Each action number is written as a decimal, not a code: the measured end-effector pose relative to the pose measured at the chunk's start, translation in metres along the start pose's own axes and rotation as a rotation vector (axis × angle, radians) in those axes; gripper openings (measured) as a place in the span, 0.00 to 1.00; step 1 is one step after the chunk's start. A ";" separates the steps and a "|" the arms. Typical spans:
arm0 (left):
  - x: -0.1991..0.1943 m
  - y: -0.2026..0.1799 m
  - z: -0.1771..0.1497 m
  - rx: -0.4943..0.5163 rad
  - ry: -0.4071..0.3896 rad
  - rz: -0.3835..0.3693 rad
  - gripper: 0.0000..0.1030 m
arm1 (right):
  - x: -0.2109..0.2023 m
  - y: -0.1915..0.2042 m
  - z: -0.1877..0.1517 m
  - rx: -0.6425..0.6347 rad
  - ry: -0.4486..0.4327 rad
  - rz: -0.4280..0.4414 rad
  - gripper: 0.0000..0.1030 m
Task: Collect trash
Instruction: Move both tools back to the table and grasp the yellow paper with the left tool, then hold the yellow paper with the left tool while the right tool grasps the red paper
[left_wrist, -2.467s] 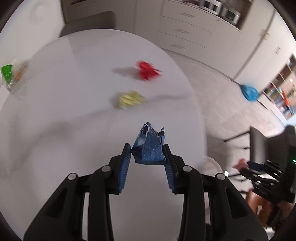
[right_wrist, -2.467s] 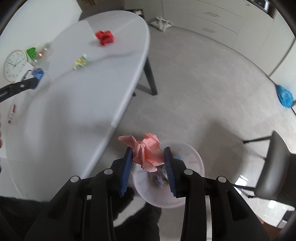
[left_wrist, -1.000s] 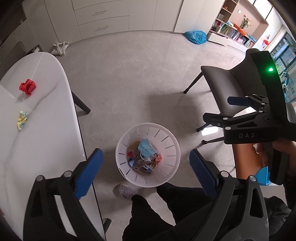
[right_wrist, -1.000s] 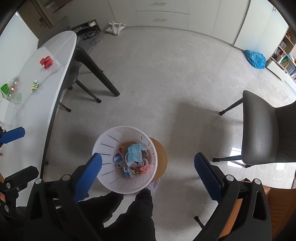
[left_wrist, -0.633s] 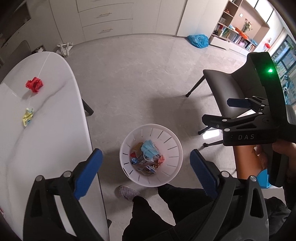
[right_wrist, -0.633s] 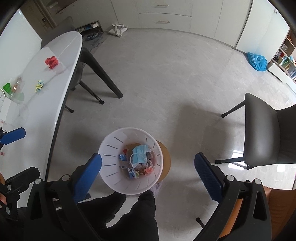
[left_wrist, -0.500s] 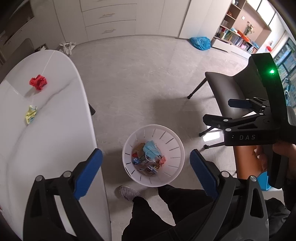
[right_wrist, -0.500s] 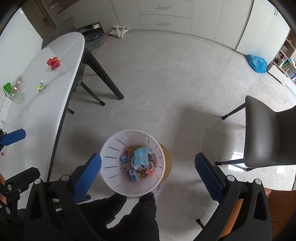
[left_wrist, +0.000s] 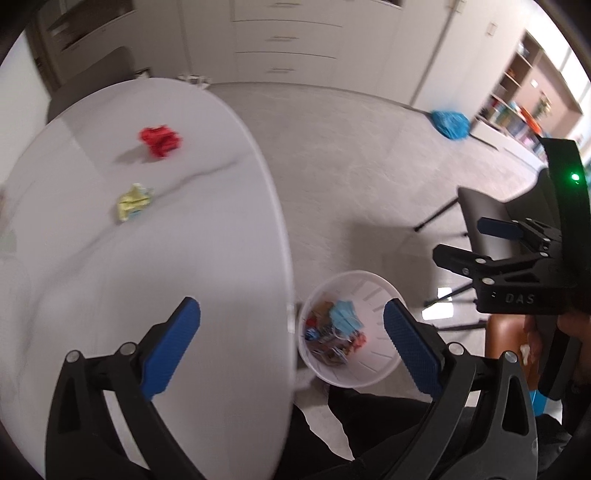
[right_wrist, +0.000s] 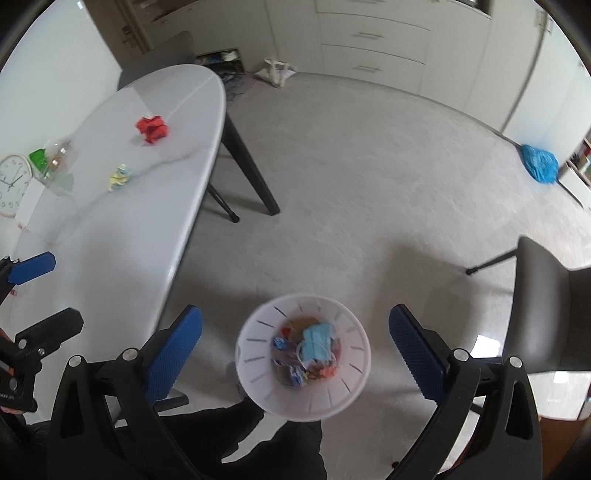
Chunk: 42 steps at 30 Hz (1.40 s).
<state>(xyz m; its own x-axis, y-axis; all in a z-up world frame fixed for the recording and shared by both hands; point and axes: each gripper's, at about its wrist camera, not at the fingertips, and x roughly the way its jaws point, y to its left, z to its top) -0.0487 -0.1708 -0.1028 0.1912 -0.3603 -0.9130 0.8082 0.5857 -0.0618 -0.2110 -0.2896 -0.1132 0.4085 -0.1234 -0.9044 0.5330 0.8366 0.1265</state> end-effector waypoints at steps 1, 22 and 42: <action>0.000 0.009 0.002 -0.016 -0.007 0.012 0.93 | 0.001 0.004 0.005 -0.008 -0.004 0.005 0.97; 0.075 0.163 0.081 -0.267 -0.040 0.195 0.92 | 0.052 0.097 0.123 -0.199 -0.014 0.076 0.97; 0.140 0.191 0.099 -0.347 0.026 0.194 0.49 | 0.098 0.129 0.169 -0.282 0.031 0.091 0.98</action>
<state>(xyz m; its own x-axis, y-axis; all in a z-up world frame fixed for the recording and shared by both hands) 0.1870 -0.1811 -0.2023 0.3045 -0.2030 -0.9306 0.5215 0.8531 -0.0155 0.0228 -0.2839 -0.1169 0.4202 -0.0290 -0.9070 0.2668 0.9593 0.0929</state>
